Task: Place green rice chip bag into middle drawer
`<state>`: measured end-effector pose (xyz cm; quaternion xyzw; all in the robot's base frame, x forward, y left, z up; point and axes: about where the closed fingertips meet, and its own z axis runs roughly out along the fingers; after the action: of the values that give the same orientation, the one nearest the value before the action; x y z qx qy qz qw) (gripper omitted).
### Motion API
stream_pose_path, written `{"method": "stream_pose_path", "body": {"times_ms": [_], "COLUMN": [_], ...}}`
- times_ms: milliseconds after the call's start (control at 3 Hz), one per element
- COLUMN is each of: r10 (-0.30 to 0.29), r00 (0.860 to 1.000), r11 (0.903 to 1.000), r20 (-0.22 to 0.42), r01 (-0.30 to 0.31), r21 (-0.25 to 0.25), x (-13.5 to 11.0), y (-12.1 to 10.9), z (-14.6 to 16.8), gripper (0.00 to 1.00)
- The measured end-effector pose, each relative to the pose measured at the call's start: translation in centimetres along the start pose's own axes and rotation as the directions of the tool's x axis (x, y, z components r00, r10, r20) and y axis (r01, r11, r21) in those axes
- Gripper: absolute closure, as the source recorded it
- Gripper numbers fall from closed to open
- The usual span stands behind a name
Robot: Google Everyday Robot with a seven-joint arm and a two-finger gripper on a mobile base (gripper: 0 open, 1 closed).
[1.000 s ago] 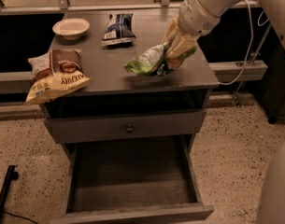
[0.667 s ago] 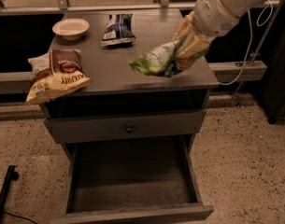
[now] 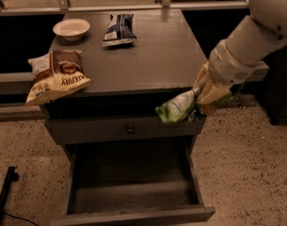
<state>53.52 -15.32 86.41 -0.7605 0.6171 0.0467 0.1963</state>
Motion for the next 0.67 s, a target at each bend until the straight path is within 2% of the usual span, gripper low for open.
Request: {"method": "stream_pose_path", "body": {"times_ms": [333,667], "r10": [0.000,0.014], "r00": [1.000,1.000], "r11": [0.9975,0.9961], "r20": [-0.008,0.022], "r01": [-0.001,-0.012], "r21": [-0.071,-0.087], "x": [0.30,0.09], "y": [2.18,1.61], "z": [2.51,3.48], "gripper": [1.00,1.00]}}
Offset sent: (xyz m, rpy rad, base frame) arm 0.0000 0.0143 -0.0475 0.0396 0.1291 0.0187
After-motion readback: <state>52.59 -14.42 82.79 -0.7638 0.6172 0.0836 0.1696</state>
